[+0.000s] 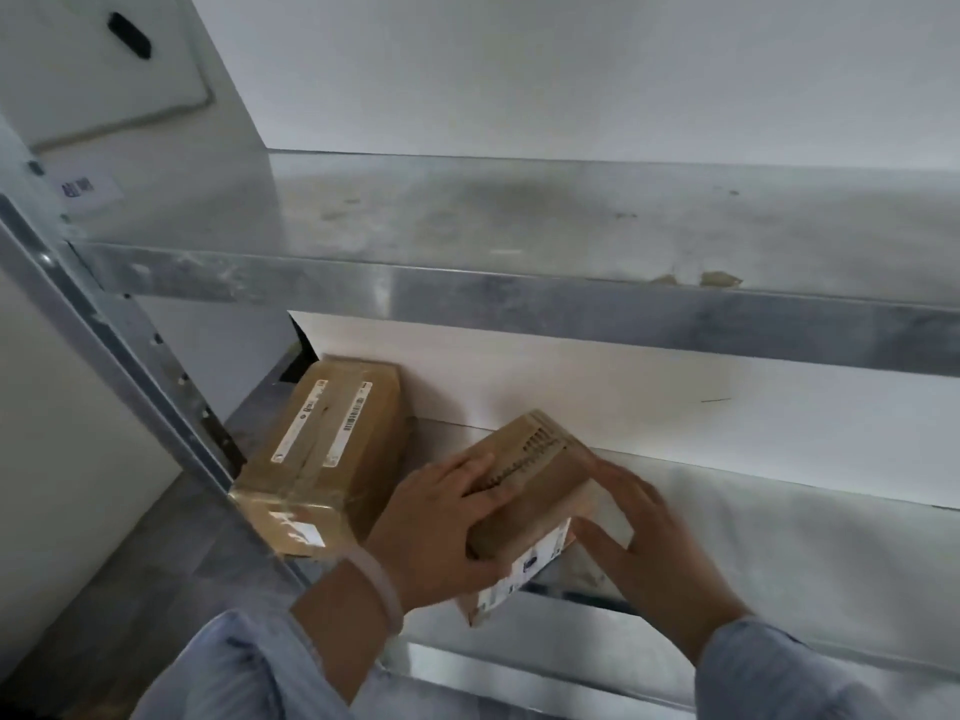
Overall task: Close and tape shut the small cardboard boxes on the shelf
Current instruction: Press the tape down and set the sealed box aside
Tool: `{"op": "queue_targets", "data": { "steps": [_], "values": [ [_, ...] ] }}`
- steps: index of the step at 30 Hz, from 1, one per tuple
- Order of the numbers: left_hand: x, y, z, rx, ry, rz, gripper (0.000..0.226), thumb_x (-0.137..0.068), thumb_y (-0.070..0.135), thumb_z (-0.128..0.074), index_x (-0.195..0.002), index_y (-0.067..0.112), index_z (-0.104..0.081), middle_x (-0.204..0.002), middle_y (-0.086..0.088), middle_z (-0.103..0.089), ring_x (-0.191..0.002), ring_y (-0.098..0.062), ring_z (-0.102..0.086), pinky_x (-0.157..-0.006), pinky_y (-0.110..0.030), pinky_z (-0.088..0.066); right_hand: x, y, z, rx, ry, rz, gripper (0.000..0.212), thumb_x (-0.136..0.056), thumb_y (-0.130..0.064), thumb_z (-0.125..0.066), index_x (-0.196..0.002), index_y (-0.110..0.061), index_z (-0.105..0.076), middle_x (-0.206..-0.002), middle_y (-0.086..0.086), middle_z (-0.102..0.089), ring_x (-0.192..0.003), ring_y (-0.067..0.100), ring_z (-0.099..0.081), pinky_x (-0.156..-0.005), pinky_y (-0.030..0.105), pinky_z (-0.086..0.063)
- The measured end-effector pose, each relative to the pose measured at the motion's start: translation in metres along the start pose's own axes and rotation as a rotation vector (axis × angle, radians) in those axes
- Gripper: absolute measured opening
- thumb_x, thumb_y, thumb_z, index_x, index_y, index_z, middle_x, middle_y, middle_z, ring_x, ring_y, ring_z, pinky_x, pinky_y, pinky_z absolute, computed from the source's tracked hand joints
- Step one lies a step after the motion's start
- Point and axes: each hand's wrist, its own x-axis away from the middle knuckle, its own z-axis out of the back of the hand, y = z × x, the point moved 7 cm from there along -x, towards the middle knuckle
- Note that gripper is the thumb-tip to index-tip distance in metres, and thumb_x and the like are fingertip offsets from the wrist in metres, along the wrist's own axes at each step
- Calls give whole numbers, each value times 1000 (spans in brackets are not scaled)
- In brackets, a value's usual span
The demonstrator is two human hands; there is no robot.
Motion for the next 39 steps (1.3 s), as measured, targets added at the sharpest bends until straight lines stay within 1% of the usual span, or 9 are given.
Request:
{"op": "queue_targets", "data": {
  "steps": [4, 9, 15, 22, 27, 30, 32, 36, 39],
  "values": [
    [6, -4, 14, -82, 111, 169, 74, -79, 78, -32, -143, 42, -43, -145, -1, -50, -129, -28, -49, -95, -48, -47, 11, -3, -2, 30, 11, -63, 55, -91, -39, -64, -139, -48, -38, -140, -27, -34, -132, 0, -37, -108, 16, -28],
    [7, -9, 18, -170, 34, 284, 87, -81, 86, -21, -152, 35, -17, -151, -2, -28, -130, -28, -34, -98, -44, -41, 14, -11, -7, 72, -5, -84, 55, -92, -47, -59, -143, -49, -36, -151, -23, -31, -136, 6, -37, -113, 32, -35],
    [1, -12, 7, -96, -71, 78, 87, -73, 79, 4, -150, 46, -17, -164, 5, -8, -150, -24, -7, -119, -56, -17, 12, -19, -14, 101, -8, -77, 54, -92, -50, -56, -142, -52, -34, -152, -24, -29, -137, 5, -35, -114, 28, -33],
    [0, -39, 21, -110, -23, 81, 84, -72, 71, -9, -146, 42, -35, -160, 5, -26, -144, -21, -26, -107, -44, -37, 6, -33, -13, 170, 15, -28, 53, -93, -50, -55, -143, -50, -36, -153, -25, -26, -137, 4, -34, -113, 23, -30],
    [0, -54, 19, -99, 34, 155, 67, -76, 64, -28, -136, 40, -47, -151, 5, -42, -136, -20, -40, -102, -43, -44, 16, -34, -3, 403, 57, 55, 62, -90, -67, -32, -149, -48, -24, -158, -21, -14, -146, -1, -6, -113, 19, -10],
    [-10, -34, 27, -61, 168, 70, 54, -80, 56, -56, -130, 34, -58, -140, 3, -56, -126, -21, -52, -103, -43, -44, 29, -25, 13, 470, 117, 17, 66, -87, -69, -29, -148, -42, -32, -156, -13, -31, -145, 10, -26, -113, 30, -25],
    [-21, -2, 42, 23, 306, -37, 50, -85, 52, -55, -129, 30, -60, -135, 3, -59, -120, -19, -57, -97, -42, -49, 40, -17, 32, 483, 177, -19, 64, -89, -66, -36, -146, -36, -38, -151, -7, -43, -140, 15, -39, -109, 34, -34],
    [-37, 93, 74, 182, 551, -305, 42, -89, 43, -50, -124, 25, -63, -130, 1, -61, -116, -21, -58, -94, -41, -53, 76, 6, 84, 495, 315, -88, 65, -91, -63, -42, -149, -35, -33, -151, -6, -44, -140, 15, -38, -110, 34, -34],
    [-50, 159, 76, 211, 582, -429, 42, -90, 42, -53, -127, 25, -61, -131, 2, -59, -119, -21, -57, -96, -47, -50, 114, 31, 130, 532, 423, -152, 67, -90, -61, -43, -149, -31, -36, -149, -5, -45, -139, 14, -38, -109, 35, -33]
  ]
}}
